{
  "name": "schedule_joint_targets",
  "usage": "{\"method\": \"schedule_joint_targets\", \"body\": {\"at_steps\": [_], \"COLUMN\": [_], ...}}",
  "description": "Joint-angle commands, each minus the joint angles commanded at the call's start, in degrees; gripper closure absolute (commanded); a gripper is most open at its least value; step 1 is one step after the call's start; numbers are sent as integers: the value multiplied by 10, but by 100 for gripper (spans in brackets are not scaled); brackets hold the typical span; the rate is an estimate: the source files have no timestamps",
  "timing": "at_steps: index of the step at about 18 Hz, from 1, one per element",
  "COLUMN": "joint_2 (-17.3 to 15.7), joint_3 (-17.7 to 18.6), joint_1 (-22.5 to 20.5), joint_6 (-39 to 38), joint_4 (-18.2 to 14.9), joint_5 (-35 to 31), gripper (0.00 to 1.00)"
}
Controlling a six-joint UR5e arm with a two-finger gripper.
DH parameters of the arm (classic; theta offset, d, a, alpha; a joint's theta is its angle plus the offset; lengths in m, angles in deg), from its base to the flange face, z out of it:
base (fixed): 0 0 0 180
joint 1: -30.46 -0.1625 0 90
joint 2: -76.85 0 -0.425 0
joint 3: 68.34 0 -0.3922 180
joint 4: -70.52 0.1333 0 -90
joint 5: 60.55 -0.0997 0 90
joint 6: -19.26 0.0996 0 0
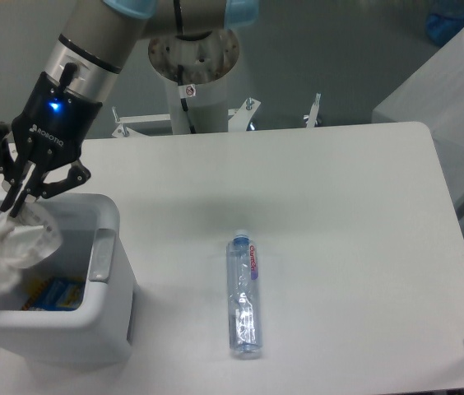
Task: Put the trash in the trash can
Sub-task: 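Lift the tissue and carry it over the bin, then release, then raise the gripper from the bin and move above the water bottle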
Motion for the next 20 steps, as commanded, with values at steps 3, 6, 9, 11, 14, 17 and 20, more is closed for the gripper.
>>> {"method": "schedule_joint_targets", "body": {"at_steps": [3,6,9,11,14,17,20], "joint_2": [-1,-7,-25,-26,-3,43,84], "joint_3": [-8,-15,-14,-9,-6,-16,-26], "joint_1": [-2,-28,-95,-134,-160,-164,-164], "joint_6": [0,0,0,-5,-1,1,-1], "joint_4": [1,1,0,0,-2,-1,-2], "joint_5": [-1,-6,-11,-24,-77,-149,-180], "gripper": [25,20,5,1,0,0,0]}}
